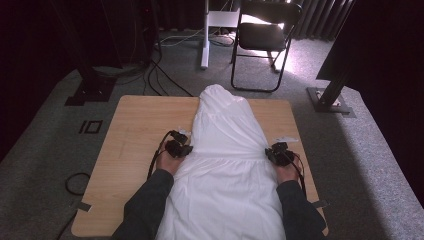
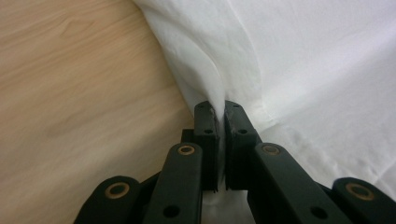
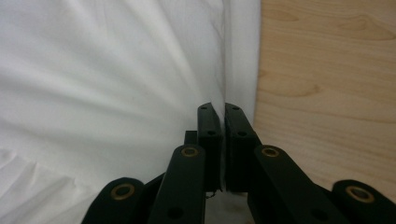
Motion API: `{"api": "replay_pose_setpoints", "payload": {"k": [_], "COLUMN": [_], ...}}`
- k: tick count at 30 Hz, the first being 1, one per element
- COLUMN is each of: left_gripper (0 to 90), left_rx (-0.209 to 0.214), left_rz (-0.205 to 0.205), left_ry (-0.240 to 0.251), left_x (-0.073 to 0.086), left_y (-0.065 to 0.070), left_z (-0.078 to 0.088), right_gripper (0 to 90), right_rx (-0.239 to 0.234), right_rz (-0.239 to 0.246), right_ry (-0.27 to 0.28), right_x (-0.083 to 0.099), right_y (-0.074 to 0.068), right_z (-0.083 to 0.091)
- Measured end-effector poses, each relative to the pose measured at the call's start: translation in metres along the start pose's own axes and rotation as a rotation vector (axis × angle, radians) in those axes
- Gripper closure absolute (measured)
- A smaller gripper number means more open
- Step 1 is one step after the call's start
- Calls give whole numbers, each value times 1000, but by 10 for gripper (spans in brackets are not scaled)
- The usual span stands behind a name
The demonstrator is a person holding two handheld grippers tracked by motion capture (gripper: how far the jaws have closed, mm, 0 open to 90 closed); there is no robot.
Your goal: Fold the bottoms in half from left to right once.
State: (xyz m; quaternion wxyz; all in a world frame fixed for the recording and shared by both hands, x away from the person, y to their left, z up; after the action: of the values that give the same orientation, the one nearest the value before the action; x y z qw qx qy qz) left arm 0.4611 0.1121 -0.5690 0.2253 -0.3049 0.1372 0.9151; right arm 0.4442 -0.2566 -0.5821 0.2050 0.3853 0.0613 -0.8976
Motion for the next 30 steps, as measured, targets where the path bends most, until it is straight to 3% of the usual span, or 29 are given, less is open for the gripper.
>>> {"api": "replay_pose_setpoints", "payload": {"k": [4,6,11,16,18,20,22,24,27,30], "left_gripper": [865,864,860,856,855,836,722,598,531,520], "left_rx": [19,25,4,20,44,30,19,28,19,9], "left_rz": [61,64,18,7,8,-31,-53,-37,-12,-23], "left_ry": [42,56,71,91,73,48,36,69,131,165], "left_x": [21,34,68,103,114,121,122,117,99,76], "left_y": [-10,-10,-1,12,18,23,25,21,12,7], "left_z": [16,24,48,70,78,84,89,96,107,110], "right_gripper": [866,866,867,867,867,867,844,742,549,506], "right_rx": [-38,-39,-62,-103,-117,-132,-144,-179,-185,-195], "right_rz": [-4,0,32,54,47,29,33,45,26,11], "right_ry": [17,34,32,22,20,20,11,24,97,145], "right_x": [11,19,39,61,70,79,84,84,70,41], "right_y": [-11,-19,-45,-66,-72,-78,-83,-86,-79,-67], "right_z": [10,16,38,61,71,79,86,90,94,95]}}
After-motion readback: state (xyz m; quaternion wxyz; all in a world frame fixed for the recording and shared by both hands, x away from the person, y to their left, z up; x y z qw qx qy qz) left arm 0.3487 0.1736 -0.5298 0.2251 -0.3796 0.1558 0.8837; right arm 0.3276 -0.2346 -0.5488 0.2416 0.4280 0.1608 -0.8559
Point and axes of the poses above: each handheld gripper's, and its own axes: z roughly backward along the jaws, x roughly out of its underside, y roughly to its right, the point moved 4 cm from there along -z, roughly forward along the jaws, and after that the axes turned 6 degrees about z, right-handed, at the moved point
